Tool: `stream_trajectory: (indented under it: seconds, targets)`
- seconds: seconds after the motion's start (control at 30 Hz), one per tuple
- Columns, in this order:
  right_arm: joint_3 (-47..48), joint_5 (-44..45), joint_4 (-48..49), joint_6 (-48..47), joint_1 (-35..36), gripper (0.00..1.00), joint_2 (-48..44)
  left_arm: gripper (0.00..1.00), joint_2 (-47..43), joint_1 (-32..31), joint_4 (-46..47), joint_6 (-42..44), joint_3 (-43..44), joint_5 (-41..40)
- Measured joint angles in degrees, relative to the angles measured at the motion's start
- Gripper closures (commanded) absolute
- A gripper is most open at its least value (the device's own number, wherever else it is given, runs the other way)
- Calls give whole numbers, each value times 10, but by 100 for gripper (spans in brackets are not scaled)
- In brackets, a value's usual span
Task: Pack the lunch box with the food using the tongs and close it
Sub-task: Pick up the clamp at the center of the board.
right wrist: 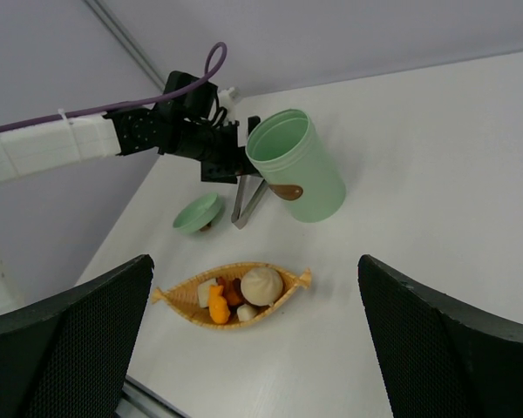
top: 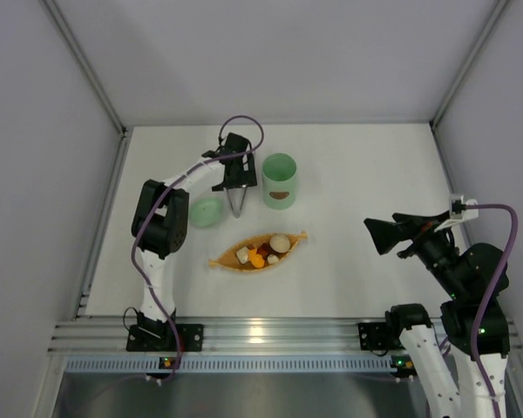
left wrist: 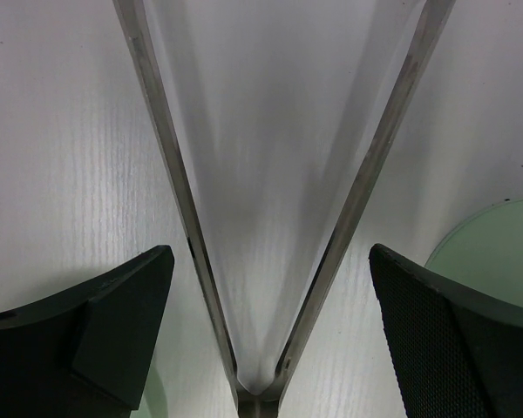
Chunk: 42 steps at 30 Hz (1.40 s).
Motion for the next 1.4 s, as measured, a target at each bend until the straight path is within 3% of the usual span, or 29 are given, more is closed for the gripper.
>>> stream_trajectory:
  seconds: [0.33,0.43,0.57,0.87,1.4]
  targets:
    - [0,0,-2,0,0,1,0,1,29,-1,-2,0,9,10]
    - [0,-1,-2,0,0,0,0,7,29,0,-2,-3,9,10]
    - [0,-2,-3,0,0,1,0,23,29,0,-3,-7,8,10]
    - [0,-8,-3,0,0,1,0,42,29,0,-3,-13,8,10]
    - [0,-12,-3,0,0,0,0,44,-49,-1,2,-12,-28,9]
